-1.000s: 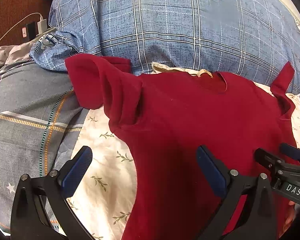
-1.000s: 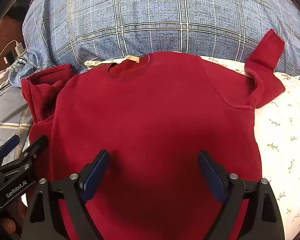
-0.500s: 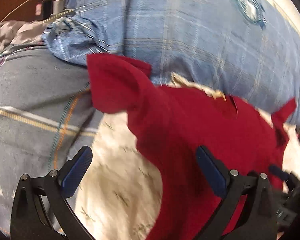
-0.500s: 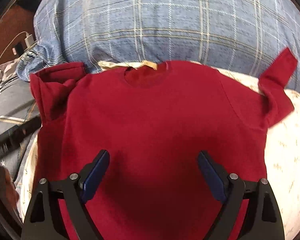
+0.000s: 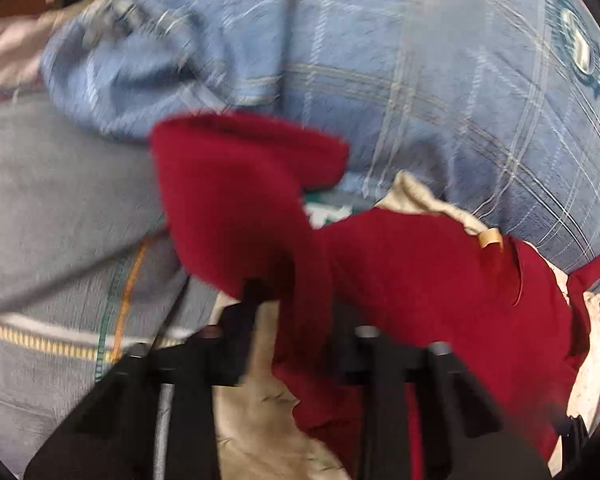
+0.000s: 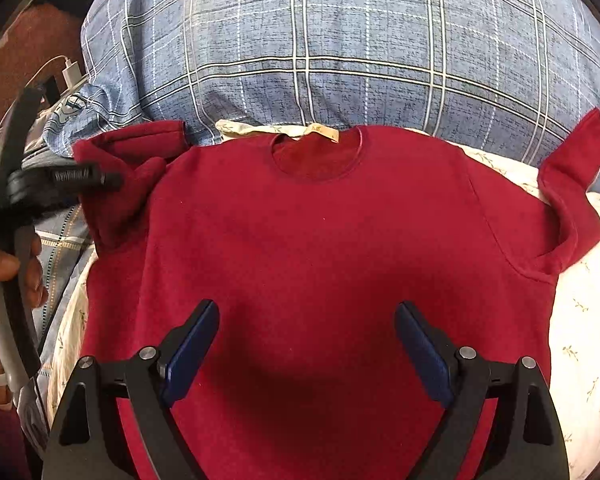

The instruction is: Fold small clothes

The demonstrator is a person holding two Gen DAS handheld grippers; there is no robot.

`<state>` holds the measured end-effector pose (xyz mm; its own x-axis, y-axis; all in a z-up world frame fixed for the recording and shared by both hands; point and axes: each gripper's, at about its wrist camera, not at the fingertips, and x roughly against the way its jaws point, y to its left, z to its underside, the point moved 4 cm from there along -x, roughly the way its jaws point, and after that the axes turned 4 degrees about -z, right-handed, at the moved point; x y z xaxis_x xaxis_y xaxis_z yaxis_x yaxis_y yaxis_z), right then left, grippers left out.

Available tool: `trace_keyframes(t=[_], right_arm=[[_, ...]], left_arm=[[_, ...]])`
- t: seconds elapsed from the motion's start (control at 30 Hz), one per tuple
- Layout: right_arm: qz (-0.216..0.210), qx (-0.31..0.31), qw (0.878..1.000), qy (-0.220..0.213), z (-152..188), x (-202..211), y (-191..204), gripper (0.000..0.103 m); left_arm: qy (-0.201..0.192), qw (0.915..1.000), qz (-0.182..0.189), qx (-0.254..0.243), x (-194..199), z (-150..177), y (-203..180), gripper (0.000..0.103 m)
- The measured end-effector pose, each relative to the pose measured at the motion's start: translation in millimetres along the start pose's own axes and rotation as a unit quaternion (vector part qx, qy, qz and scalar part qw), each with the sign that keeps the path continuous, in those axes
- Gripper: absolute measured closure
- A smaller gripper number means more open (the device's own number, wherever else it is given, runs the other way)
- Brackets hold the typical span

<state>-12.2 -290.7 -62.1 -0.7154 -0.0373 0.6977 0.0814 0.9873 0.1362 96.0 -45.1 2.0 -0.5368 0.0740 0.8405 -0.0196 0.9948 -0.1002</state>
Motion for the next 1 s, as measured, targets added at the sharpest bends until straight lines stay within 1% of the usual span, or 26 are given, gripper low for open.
trace_keyframes(t=[0.07, 0.13, 0.2, 0.27, 0.33, 0.4, 0.5, 0.57, 0.63, 0.67, 0.73, 0.77, 0.83, 0.93, 1.0], right_arm=[[-0.006, 0.005, 1.0, 0.0, -4, -2, 4, 0.012], [-0.02, 0.011, 1.0, 0.002, -11, -6, 11, 0.012], [-0.038, 0.015, 0.999, 0.0, -19, -7, 20, 0.012], [-0.065, 0.02, 0.998, -0.002, -33, -10, 33, 0.012], [-0.095, 0.022, 0.995, -0.004, -48, -13, 47, 0.012], [-0.127, 0.021, 0.992, -0.006, -67, -16, 62, 0.012], [-0.195, 0.001, 0.981, 0.007, -97, -29, 88, 0.012], [-0.215, -0.007, 0.977, 0.014, -110, -41, 102, 0.012], [-0.241, -0.014, 0.97, 0.028, -125, -60, 119, 0.013], [-0.257, -0.024, 0.965, 0.041, -130, -68, 125, 0.014], [-0.303, -0.053, 0.949, 0.069, -139, -88, 140, 0.022], [-0.316, -0.062, 0.943, 0.081, -142, -98, 147, 0.025], [-0.324, -0.087, 0.936, 0.109, -143, -124, 155, 0.03], [-0.327, -0.128, 0.927, 0.134, -141, -154, 155, 0.031], [-0.321, -0.133, 0.927, 0.14, -137, -170, 156, 0.031]], left_arm=[[0.002, 0.9997, -0.022, -0.008, 2, 10, 9, 0.093], [-0.007, 0.9988, -0.049, -0.008, 10, 24, 24, 0.094], [0.002, 0.9989, -0.045, 0.012, 9, 32, 40, 0.094], [0.017, 0.9981, -0.034, 0.048, 6, 43, 56, 0.094], [0.021, 0.9967, -0.023, 0.075, 4, 50, 63, 0.094], [0.018, 0.9967, -0.024, 0.076, 1, 53, 60, 0.094], [0.011, 0.9973, -0.036, 0.064, -2, 51, 53, 0.094], [0.011, 0.997, -0.034, 0.069, -4, 47, 51, 0.093], [0.015, 0.9968, -0.032, 0.071, -7, 48, 50, 0.091], [0.017, 0.9968, -0.031, 0.072, -9, 46, 50, 0.088], [0.018, 0.9965, -0.028, 0.076, -12, 43, 58, 0.084], [0.019, 0.9963, -0.026, 0.079, -12, 43, 59, 0.083], [0.02, 0.9961, -0.023, 0.083, -14, 42, 62, 0.081], [0.019, 0.9964, -0.026, 0.079, -15, 41, 62, 0.08], [0.017, 0.9967, -0.032, 0.072, -18, 40, 57, 0.08]])
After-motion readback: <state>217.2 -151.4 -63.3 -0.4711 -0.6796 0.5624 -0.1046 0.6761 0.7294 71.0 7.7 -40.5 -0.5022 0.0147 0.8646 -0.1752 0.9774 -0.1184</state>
